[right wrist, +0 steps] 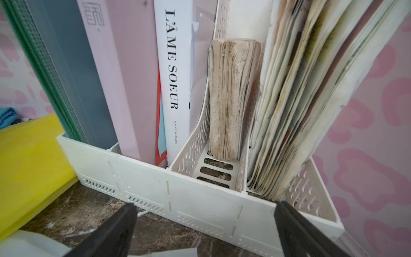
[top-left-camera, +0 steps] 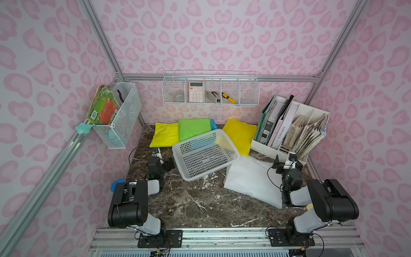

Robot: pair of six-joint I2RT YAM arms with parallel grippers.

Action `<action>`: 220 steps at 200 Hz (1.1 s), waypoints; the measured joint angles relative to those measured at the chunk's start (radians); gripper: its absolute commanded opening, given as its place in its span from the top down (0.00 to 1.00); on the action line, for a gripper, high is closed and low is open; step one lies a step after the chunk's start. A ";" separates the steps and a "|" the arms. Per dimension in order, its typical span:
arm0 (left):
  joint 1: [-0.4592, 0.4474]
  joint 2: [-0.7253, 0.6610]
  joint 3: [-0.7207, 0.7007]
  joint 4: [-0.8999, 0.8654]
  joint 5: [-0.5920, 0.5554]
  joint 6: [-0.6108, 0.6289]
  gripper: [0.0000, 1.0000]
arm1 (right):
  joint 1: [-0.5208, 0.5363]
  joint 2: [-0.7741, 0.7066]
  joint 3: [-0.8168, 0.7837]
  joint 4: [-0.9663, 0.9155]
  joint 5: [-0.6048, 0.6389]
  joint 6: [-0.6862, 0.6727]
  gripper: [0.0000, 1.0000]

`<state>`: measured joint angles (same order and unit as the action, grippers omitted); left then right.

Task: Put the folded raincoat in the basket
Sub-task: Pick up the raincoat from the center of the board.

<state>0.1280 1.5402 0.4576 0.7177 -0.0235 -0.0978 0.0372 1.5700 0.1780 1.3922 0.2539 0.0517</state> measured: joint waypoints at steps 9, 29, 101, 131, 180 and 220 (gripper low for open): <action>0.000 0.000 0.000 -0.001 0.000 0.000 0.01 | 0.000 0.000 0.000 0.000 -0.003 0.000 0.00; 0.000 0.000 0.000 -0.005 0.000 0.000 0.01 | 0.000 0.000 0.000 0.000 -0.004 0.000 0.00; 0.000 0.000 0.000 -0.009 0.003 0.000 0.01 | -0.002 -0.001 0.000 0.000 -0.004 0.000 0.00; 0.000 0.000 0.000 -0.009 0.003 0.000 0.01 | -0.002 -0.001 0.000 0.000 -0.004 0.000 0.00; 0.000 0.000 0.000 -0.009 0.004 0.000 0.01 | -0.002 -0.001 0.000 0.000 -0.004 0.000 0.00; 0.000 -0.001 0.000 -0.009 0.003 0.000 0.01 | -0.018 -0.003 0.000 0.000 -0.024 0.002 0.00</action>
<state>0.1280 1.5394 0.4576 0.7090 -0.0200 -0.0978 0.0189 1.5665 0.1776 1.3926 0.2298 0.0536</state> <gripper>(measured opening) 0.993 0.997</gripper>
